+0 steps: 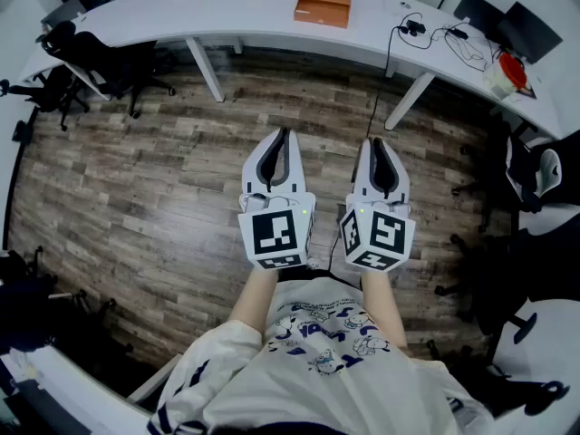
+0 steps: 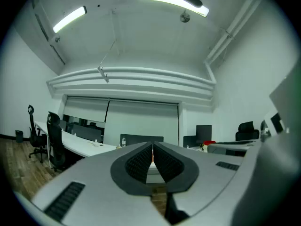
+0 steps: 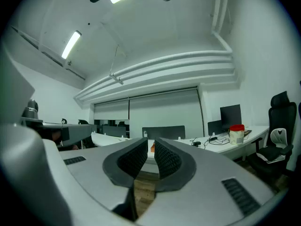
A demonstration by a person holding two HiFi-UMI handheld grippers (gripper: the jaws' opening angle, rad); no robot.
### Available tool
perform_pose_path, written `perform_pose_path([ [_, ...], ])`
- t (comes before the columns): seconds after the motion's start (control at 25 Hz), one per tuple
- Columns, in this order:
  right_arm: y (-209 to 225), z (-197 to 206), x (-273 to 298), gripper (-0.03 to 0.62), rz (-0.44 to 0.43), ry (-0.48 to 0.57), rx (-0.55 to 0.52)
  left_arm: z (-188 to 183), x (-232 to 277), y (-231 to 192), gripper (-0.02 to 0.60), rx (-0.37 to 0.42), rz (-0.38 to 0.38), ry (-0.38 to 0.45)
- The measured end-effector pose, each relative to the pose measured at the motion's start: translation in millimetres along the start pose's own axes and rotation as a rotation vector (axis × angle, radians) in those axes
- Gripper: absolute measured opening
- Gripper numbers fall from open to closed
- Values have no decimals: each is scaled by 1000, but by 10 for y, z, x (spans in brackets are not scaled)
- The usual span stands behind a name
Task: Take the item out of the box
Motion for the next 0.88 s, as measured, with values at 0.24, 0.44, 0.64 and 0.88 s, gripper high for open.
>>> perform_pose_path([
  [0.24, -12, -9, 93, 63, 2, 0, -5, 0, 81, -29, 23, -6, 6, 0],
  [0.44, -80, 18, 239, 62, 6, -6, -11, 32, 209, -124, 23, -18, 14, -6],
  [0.64, -174, 37, 422, 63, -4, -15, 2, 54, 352, -248, 23, -18, 33, -12],
  [0.88, -294, 71, 594, 63, 14, -3, 22, 100, 486, -443, 23, -18, 48, -15],
])
Point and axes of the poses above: the fingertips, and each gripper's own axes: x forward along the fingers, y to its right, z out of its underside, the point moved 6 cm from there along -x, backward along the fingers, and after that the axes turned 8 degrees about -z, right-handed, at the moved point
